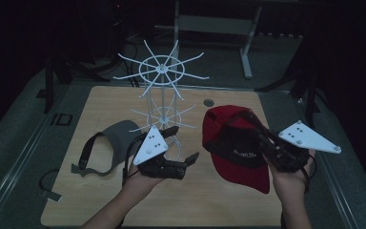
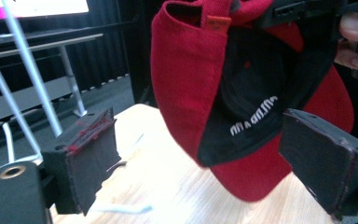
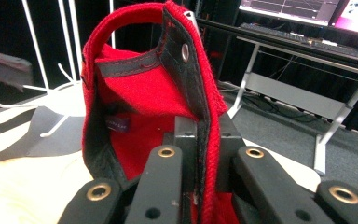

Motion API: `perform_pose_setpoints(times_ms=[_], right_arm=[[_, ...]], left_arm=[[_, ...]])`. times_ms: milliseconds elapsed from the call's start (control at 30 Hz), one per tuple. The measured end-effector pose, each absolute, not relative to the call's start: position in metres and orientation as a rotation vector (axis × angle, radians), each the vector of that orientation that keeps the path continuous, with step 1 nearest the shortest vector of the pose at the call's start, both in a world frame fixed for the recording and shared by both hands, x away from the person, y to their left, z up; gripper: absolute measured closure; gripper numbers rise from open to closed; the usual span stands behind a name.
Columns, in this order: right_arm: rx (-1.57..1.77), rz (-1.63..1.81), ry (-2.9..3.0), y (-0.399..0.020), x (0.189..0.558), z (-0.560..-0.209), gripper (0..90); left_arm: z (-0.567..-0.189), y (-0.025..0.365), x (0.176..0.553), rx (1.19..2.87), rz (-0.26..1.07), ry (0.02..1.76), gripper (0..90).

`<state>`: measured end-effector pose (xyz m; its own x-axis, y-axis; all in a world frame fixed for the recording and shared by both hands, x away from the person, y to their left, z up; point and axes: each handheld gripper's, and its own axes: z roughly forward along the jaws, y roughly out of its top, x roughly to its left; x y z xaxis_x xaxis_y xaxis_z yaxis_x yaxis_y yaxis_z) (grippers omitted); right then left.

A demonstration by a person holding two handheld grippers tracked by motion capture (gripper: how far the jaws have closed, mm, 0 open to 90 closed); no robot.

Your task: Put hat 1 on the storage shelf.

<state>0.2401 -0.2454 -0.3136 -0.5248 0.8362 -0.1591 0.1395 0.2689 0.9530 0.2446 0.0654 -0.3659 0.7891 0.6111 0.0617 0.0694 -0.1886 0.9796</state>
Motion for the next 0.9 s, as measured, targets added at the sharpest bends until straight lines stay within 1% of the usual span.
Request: perform_pose_setpoints(times_ms=[367, 600, 767, 833, 900], right_arm=[[0.85, 1.328, 1.876, -0.24, 0.23, -0.314, 84.4], [0.834, 1.349, 1.883, -0.238, 0.225, -0.315, 84.4], [0.822, 1.354, 1.895, -0.236, 0.223, -0.317, 84.4], [0.82, 1.361, 1.895, -0.235, 0.222, -0.317, 84.3], [0.817, 1.366, 1.896, -0.235, 0.222, -0.317, 84.3]], left_arm=[[-0.356, 0.034, 0.269, 1.761, 0.52, 0.521, 13.0], [-0.354, 0.021, 0.276, 1.803, 0.499, 0.509, 14.5], [-0.351, 0.014, 0.281, 1.801, 0.505, 0.51, 15.3], [-0.349, 0.012, 0.282, 1.804, 0.518, 0.511, 16.0], [-0.347, 0.009, 0.282, 1.799, 0.531, 0.503, 19.5]])
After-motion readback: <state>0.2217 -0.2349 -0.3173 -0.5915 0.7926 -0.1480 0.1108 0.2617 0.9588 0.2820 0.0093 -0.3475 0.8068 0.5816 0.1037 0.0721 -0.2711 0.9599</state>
